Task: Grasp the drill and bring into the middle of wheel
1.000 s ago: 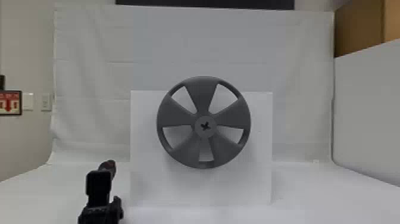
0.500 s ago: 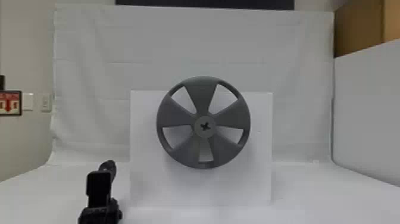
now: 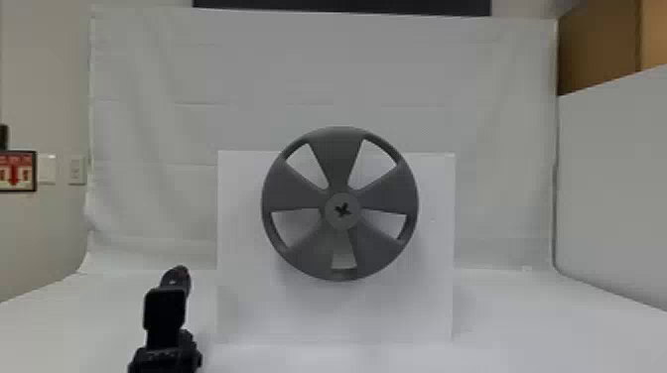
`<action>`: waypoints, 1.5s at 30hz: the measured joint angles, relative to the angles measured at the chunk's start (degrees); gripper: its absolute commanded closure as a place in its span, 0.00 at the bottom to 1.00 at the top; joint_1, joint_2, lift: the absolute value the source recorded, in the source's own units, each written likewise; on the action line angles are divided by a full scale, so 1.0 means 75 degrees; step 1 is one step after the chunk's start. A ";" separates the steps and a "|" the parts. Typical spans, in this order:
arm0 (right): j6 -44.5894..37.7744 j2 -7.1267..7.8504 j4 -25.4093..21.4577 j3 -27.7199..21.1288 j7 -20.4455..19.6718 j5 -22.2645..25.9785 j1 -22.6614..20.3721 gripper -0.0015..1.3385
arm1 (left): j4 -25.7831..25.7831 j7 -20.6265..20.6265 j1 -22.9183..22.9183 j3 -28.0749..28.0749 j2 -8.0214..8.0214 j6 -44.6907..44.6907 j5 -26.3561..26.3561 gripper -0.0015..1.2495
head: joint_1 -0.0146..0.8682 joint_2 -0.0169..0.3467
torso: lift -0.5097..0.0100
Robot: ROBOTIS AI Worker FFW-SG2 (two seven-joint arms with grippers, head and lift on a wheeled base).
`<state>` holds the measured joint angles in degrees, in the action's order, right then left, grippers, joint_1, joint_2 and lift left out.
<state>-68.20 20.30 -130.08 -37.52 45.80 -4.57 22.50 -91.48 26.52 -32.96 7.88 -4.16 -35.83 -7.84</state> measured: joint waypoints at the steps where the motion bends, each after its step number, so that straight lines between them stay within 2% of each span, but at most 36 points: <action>1: 0.0000 0.0000 0.0000 -0.0001 0.0000 -0.0002 0.0000 0.22 | 0.0000 0.0002 0.0005 -0.0008 -0.0002 0.0012 -0.0015 0.98 | 0.02 0.05 | 0.20; 9: 0.0000 -0.0001 0.0002 -0.0025 0.0003 -0.0004 -0.0009 0.22 | -0.0053 -0.0009 0.0063 -0.0101 -0.0008 0.0039 -0.0118 0.98 | 0.02 0.05 | 0.20; 14: 0.0000 -0.0010 0.0004 -0.0033 0.0003 -0.0001 -0.0019 0.22 | -0.0390 -0.0142 0.0166 -0.0153 -0.0025 0.0026 0.0008 0.98 | 0.02 0.05 | 0.20; 21: 0.0000 -0.0019 0.0004 -0.0044 0.0003 0.0000 -0.0026 0.22 | -0.1189 -0.0443 0.0373 -0.0226 -0.0118 -0.0004 0.0402 0.98 | 0.02 0.05 | 0.20; 30: 0.0000 -0.0046 0.0001 -0.0086 0.0004 0.0010 -0.0042 0.22 | -0.2419 -0.0901 0.0729 -0.0443 -0.0224 -0.0356 0.0443 0.98 | 0.02 0.05 | 0.20; 45: 0.0000 -0.0072 0.0000 -0.0201 0.0004 0.0079 -0.0073 0.22 | -0.4766 -0.1029 0.1397 -0.0615 -0.0468 -0.1556 -0.0482 0.98 | 0.02 0.05 | 0.20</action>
<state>-68.20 19.76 -130.08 -39.02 45.83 -3.98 21.95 -127.23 18.81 -22.48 3.27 -7.67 -47.50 -11.46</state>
